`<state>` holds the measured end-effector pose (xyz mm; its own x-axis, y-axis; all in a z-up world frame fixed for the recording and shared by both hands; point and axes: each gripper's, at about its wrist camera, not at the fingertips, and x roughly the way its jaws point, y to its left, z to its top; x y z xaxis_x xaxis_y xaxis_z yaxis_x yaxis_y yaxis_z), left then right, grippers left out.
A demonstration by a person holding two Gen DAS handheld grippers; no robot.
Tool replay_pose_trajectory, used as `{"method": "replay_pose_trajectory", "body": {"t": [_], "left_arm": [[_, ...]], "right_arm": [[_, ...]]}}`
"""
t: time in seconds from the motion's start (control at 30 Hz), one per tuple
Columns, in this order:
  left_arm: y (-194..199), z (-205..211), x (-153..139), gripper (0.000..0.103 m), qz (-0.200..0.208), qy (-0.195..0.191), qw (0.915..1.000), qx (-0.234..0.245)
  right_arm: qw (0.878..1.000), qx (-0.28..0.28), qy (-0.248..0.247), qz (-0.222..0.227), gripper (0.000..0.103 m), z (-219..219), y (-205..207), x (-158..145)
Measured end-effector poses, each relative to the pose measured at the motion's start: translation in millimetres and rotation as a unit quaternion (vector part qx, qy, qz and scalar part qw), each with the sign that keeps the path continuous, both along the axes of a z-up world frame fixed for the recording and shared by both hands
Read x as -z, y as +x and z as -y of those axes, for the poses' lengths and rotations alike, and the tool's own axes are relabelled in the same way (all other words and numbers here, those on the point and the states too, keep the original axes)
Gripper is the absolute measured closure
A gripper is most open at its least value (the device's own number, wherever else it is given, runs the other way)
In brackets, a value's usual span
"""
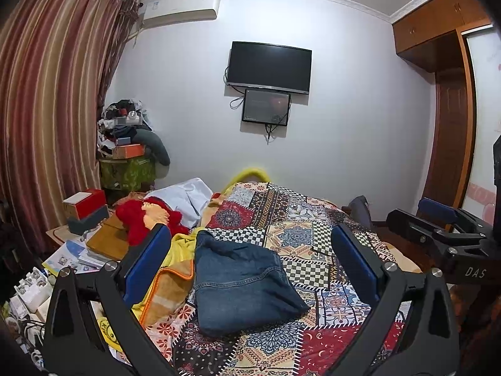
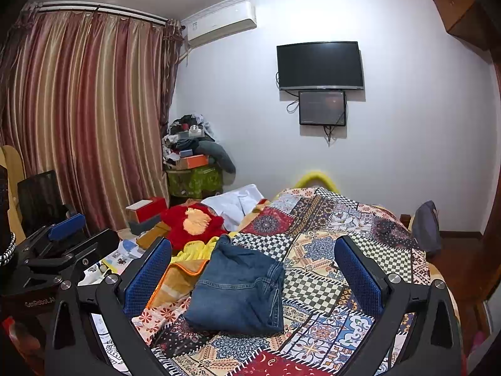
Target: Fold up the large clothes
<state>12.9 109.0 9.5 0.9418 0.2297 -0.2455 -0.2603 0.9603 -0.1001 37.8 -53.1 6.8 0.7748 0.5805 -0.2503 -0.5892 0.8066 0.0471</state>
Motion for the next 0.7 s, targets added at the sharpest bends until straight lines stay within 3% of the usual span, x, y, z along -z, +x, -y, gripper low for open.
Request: {"method": "replay_pose_trajectory", "body": {"t": [0.7], "left_arm": [[-0.4,8.7,0.9,0.0,0.0,0.001,0.9999,0.017]], "right_arm": [[1.0,0.002,0.003,-0.007,0.0,-1.5,1.3,1.4]]}}
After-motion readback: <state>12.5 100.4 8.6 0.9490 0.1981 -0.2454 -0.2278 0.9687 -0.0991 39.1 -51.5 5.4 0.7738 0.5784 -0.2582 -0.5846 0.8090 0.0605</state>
